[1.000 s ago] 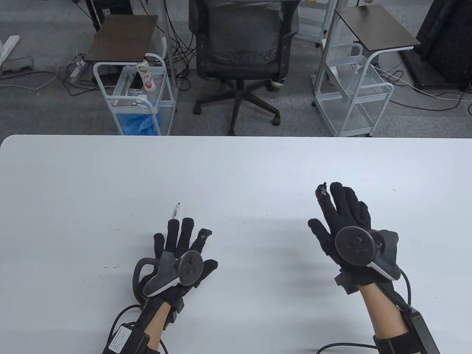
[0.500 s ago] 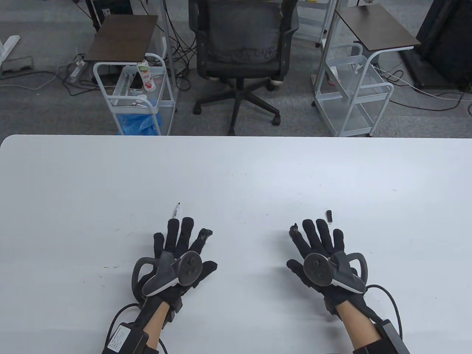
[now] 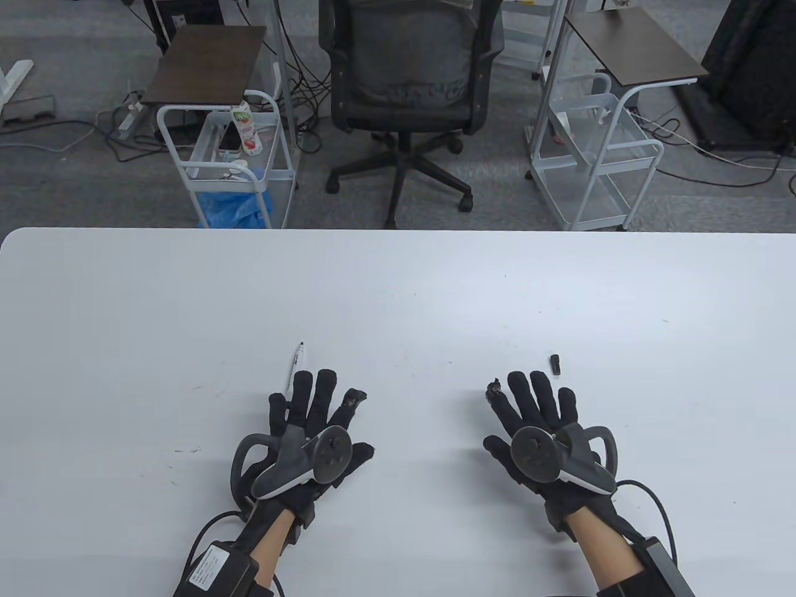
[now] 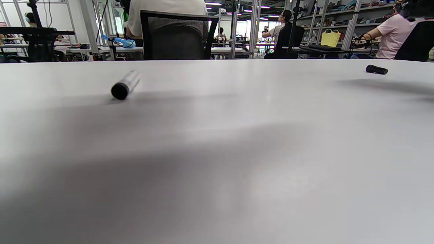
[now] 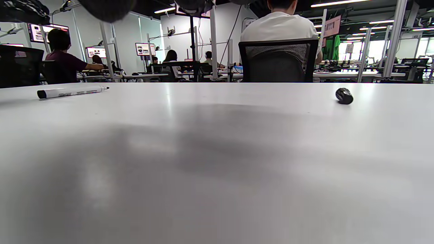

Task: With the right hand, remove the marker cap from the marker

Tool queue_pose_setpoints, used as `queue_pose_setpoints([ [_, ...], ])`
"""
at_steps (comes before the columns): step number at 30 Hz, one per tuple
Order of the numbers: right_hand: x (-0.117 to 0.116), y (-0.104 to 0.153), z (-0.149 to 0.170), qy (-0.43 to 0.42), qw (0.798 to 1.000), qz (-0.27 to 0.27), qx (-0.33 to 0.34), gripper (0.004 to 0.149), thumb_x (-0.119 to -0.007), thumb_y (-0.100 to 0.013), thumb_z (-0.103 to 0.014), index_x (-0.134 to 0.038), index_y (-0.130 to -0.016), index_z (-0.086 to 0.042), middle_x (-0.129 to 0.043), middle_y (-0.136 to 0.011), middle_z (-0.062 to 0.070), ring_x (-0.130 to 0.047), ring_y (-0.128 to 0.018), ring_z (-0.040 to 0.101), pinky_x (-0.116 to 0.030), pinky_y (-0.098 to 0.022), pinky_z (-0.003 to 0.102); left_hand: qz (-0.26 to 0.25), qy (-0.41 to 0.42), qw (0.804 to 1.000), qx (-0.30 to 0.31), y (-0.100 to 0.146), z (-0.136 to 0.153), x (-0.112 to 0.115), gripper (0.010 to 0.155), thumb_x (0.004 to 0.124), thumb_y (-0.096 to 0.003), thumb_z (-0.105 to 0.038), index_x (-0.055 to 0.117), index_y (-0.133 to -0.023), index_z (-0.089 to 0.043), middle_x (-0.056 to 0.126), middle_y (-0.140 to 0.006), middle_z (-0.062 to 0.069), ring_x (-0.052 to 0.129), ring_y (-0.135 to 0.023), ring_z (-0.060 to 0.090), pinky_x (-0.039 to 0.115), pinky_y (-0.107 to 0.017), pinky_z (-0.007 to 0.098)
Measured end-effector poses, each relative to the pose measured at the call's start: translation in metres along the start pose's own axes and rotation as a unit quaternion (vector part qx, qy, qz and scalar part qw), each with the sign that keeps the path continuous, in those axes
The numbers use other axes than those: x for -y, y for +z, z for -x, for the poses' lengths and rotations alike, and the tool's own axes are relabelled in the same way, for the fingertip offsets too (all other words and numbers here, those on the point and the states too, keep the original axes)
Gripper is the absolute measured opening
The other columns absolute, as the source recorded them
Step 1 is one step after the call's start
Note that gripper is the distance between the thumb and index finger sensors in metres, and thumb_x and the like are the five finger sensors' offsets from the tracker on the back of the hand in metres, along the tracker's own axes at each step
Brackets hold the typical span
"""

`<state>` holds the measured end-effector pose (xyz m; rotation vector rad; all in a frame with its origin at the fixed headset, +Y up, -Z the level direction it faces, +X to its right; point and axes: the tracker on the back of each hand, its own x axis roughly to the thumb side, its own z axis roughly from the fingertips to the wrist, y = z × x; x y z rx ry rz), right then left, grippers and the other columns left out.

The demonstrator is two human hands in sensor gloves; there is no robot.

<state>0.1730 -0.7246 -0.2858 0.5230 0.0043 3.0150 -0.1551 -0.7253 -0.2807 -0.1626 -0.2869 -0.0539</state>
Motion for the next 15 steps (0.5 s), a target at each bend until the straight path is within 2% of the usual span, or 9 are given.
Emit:
queue_pose_setpoints([
  [15, 0.0032, 0.0046, -0.0075, -0.002, 1.0, 0.007, 0.017, 0.075, -0.054, -0.058, -0.055, -0.031, -0.121, -0.021, -0.019, -0.126, 0.024, -0.015, -0.109, 0.05, -0.017, -0.073, 0.07, -0.007, -0.004, 1.0, 0.003, 0.002, -0.0042, -0.0018, 0.086, 0.041, -0.045, -0.075, 0.016, -0.119, -0.04, -0.002, -0.127, 0.007, 0.0, -0.116, 0.04, 0.016, -0.085, 0.067],
])
